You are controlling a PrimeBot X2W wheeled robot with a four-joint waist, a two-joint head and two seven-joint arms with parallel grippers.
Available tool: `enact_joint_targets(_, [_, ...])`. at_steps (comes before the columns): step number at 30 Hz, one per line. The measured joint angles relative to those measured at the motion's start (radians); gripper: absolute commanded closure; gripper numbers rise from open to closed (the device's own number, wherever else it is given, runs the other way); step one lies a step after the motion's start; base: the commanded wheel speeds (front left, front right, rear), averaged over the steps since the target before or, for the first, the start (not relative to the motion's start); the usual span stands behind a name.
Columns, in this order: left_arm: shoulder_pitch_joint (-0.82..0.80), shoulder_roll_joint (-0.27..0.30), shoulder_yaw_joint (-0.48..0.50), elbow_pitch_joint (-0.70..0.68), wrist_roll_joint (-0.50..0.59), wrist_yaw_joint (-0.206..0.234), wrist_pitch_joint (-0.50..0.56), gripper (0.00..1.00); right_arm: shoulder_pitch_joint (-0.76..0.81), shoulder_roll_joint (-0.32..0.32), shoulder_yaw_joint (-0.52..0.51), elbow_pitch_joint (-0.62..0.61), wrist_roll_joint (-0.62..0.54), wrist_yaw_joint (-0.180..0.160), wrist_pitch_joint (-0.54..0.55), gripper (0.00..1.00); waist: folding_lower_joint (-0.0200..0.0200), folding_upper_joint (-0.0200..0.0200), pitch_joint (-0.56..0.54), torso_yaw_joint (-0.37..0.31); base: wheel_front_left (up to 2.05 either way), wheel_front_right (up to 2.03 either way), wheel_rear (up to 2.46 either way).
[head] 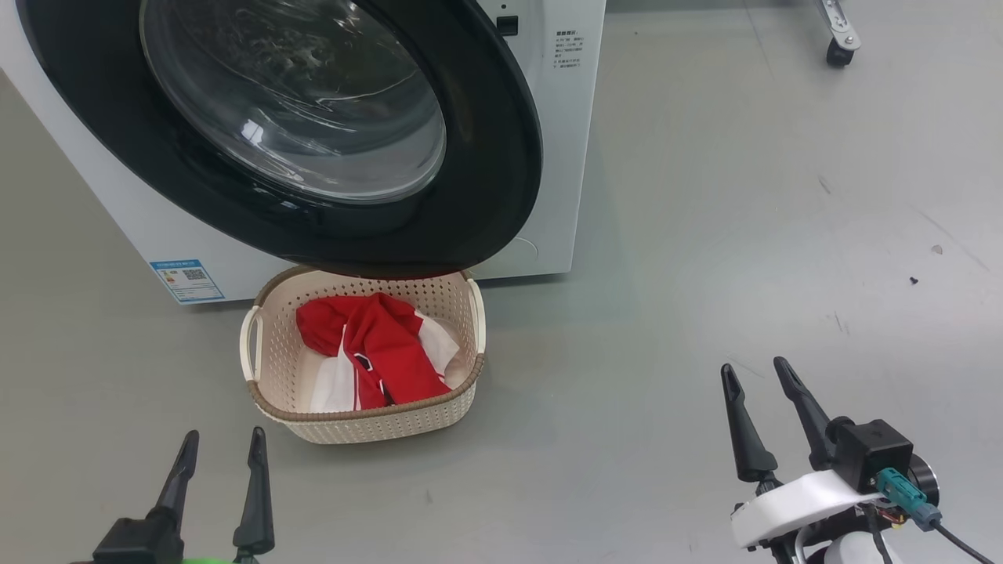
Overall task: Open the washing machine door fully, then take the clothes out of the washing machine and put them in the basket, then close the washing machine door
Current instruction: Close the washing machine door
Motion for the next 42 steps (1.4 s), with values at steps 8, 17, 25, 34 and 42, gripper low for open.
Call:
enact_joint_targets(8, [-0.004,-0.004,-0.008,0.001,0.011,0.003,0.0,0.0,-0.002,0.0,0.004,-0.006,0.001,0.004,0.0,1.0,0.0,0.0,0.009,0.007,0.0,0.0,0.0])
enact_joint_targets(17, [-0.044,-0.016,-0.036,0.0,0.027,0.002,-0.009,0.0,-0.11,-0.034,0.022,0.019,-0.015,0.028,0.0,1.0,0.0,0.0,0.028,0.059,0.0,0.0,0.0])
enact_joint_targets(25, [-0.07,-0.027,-0.058,-0.005,0.027,-0.001,-0.009,0.0,-0.228,-0.06,0.068,0.087,-0.026,0.044,0.01,1.0,0.0,0.0,0.054,0.141,0.0,0.0,0.0])
enact_joint_targets(34, [-0.105,-0.035,-0.076,-0.023,0.026,-0.011,-0.009,0.0,-0.372,-0.077,0.072,0.128,-0.026,0.046,0.028,1.0,0.0,0.0,0.094,0.242,0.0,0.0,0.0])
enact_joint_targets(42, [-0.149,-0.045,-0.077,-0.043,0.025,-0.024,-0.009,0.0,-0.518,-0.097,0.069,0.179,-0.026,0.049,0.044,1.0,0.0,0.0,0.156,0.324,0.0,0.0,0.0])
